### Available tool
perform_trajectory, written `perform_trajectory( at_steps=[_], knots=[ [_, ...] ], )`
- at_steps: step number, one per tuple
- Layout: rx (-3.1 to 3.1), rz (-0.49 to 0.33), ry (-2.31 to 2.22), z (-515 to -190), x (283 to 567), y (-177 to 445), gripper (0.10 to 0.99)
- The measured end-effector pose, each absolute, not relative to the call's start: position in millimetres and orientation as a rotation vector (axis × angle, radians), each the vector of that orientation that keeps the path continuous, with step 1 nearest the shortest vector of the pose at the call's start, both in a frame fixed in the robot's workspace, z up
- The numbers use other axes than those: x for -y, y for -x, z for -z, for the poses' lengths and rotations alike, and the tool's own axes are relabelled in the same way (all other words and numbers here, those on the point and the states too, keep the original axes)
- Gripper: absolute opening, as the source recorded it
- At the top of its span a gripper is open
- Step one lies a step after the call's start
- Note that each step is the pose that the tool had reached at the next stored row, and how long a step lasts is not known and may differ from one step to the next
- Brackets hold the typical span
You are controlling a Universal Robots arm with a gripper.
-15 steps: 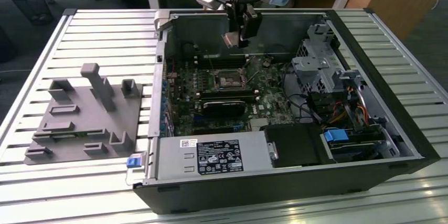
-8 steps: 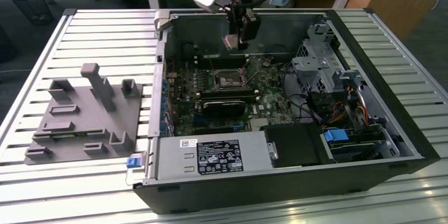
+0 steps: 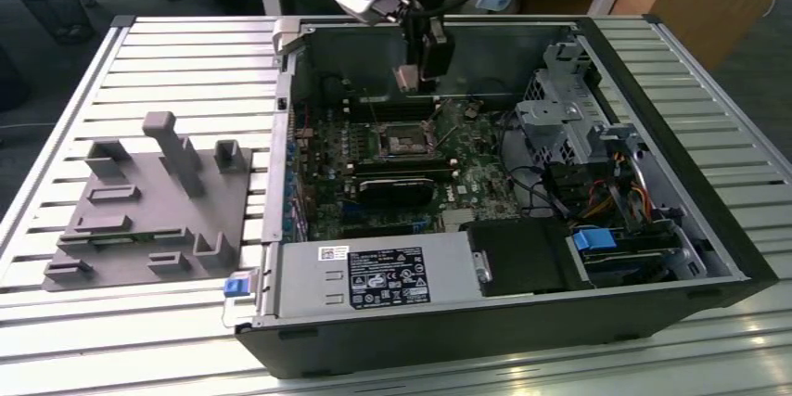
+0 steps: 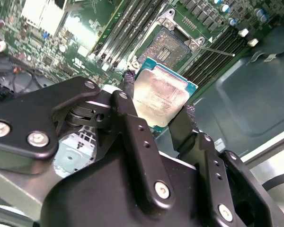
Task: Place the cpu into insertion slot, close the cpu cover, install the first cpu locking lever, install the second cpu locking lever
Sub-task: 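Place the cpu into insertion slot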
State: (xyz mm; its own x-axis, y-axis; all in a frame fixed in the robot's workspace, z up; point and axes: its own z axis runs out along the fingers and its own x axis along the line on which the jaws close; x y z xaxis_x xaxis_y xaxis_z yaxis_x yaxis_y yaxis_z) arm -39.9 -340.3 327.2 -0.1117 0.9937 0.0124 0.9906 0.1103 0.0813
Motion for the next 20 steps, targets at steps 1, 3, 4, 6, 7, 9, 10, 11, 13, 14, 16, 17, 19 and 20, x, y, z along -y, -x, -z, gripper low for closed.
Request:
perform_trajectory(
  at_steps=[1,3,4,6,7,9,10,11,13,14,16,17,19,20],
  knots=[
    [-2.291,-0.106,-2.079,-326.5,340.3,39.9,0.541],
    [-2.260,-0.105,-2.113,-325.1,340.3,39.9,0.541],
    [-2.243,-0.105,-2.129,-324.4,340.3,39.9,0.541],
    [-2.211,-0.103,-2.161,-322.9,340.3,39.9,0.541],
    [-2.195,-0.103,-2.177,-322.3,340.3,39.9,0.541],
    [-2.177,-0.102,-2.194,-321.3,340.0,39.9,0.541],
    [-2.174,-0.102,-2.197,-320.9,340.0,39.9,0.541],
    [-2.174,-0.102,-2.197,-320.8,340.0,39.9,0.541],
    [-2.174,-0.102,-2.197,-320.4,340.0,39.9,0.541],
    [-2.174,-0.102,-2.197,-320.4,340.0,39.9,0.541],
    [-2.173,-0.101,-2.197,-319.7,339.9,40.0,0.541],
    [-2.173,-0.101,-2.197,-319.7,340.0,40.0,0.541],
    [-2.173,-0.101,-2.197,-319.4,340.0,40.0,0.541],
    [-2.173,-0.101,-2.197,-319.1,340.0,40.0,0.541]
  ],
)
